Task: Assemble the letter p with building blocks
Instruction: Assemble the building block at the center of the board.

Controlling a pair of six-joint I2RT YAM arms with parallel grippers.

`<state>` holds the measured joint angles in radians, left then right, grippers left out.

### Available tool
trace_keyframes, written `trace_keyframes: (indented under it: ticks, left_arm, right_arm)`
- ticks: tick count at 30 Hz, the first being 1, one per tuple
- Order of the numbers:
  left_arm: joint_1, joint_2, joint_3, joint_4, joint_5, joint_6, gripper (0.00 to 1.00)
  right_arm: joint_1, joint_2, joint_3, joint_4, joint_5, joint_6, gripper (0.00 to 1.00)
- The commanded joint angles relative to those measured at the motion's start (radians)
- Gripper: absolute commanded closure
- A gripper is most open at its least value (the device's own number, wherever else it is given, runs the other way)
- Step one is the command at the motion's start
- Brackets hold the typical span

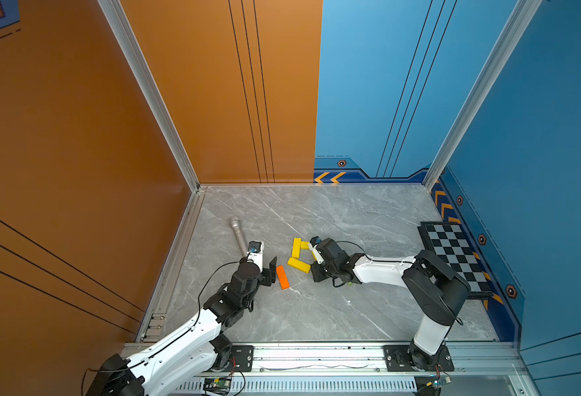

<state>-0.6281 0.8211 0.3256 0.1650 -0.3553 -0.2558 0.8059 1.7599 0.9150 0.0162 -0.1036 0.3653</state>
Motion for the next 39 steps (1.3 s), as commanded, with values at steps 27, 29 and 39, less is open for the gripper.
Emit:
trace_keyframes:
  ticks: [27,29,39]
  left_arm:
    - [0.019,-0.012,-0.015,0.008,0.027,-0.013,0.06]
    - [0.022,-0.014,-0.016,0.008,0.029,-0.013,0.01]
    - [0.024,-0.03,-0.023,0.009,0.027,-0.016,0.01]
  right_arm:
    - [0.049,0.088,0.065,-0.061,-0.041,0.001,1.0]
    - [0.044,0.09,0.064,-0.058,-0.034,0.004,1.0]
    - [0.013,0.093,0.059,-0.034,-0.023,0.026,1.0]
